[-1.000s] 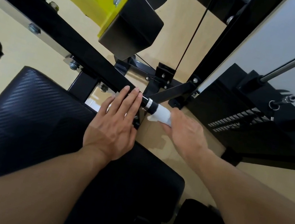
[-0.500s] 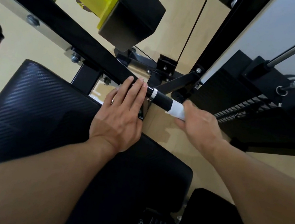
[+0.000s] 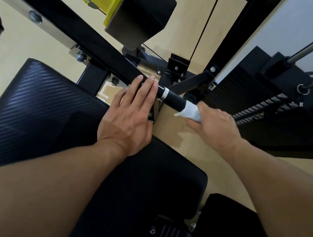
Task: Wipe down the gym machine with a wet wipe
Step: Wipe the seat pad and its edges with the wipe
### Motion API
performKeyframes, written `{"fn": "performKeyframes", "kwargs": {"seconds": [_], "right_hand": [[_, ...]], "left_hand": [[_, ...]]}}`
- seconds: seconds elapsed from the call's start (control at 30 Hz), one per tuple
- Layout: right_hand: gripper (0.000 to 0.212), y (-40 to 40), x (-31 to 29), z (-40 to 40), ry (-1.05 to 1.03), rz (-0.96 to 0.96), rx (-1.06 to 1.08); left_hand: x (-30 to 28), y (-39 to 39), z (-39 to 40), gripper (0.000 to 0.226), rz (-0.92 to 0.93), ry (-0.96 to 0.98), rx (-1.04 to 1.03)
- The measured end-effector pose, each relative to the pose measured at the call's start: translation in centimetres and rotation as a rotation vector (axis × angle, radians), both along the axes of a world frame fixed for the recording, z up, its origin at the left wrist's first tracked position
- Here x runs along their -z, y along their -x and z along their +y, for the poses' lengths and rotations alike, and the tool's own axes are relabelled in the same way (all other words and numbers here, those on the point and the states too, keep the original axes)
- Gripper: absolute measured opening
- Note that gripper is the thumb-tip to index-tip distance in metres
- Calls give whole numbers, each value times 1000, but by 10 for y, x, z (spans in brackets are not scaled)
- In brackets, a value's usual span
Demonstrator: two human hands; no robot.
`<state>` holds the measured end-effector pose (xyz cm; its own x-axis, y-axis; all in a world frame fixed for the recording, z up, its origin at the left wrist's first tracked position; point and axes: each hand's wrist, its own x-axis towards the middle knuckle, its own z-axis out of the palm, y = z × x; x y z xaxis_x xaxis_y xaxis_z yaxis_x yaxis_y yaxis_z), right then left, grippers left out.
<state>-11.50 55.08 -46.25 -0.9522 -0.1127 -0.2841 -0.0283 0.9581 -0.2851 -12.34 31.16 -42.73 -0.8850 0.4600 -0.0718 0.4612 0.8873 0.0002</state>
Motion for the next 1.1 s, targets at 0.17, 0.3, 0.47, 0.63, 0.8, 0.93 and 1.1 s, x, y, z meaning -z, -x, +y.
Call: {"fn": "performKeyframes", "kwargs": {"seconds": [0.17,0.3,0.47,0.63,0.8,0.93,1.1], "right_hand": [[68,8,-2,-2,153,4,26],[53,12,-5,-28,259,47,157],[58,19,2,-47,42,337,-42],[78,-5,-1,-56,234,288,108],[53,-11,1,-67,381,436,184],[51,7,-7,-75,215,333,109],[41,51,-24,-88,63,-91,195]], "left_hand": [[2,0,0,81,9,4,6],[3,0,1,82,6,11,0],[2,-1,1,81,5,39,4],[2,0,1,77,12,10,5],[3,-1,1,77,10,1,4],[3,0,2,79,-1,17,-1],[1,0,2,79,0,10,-1]]}}
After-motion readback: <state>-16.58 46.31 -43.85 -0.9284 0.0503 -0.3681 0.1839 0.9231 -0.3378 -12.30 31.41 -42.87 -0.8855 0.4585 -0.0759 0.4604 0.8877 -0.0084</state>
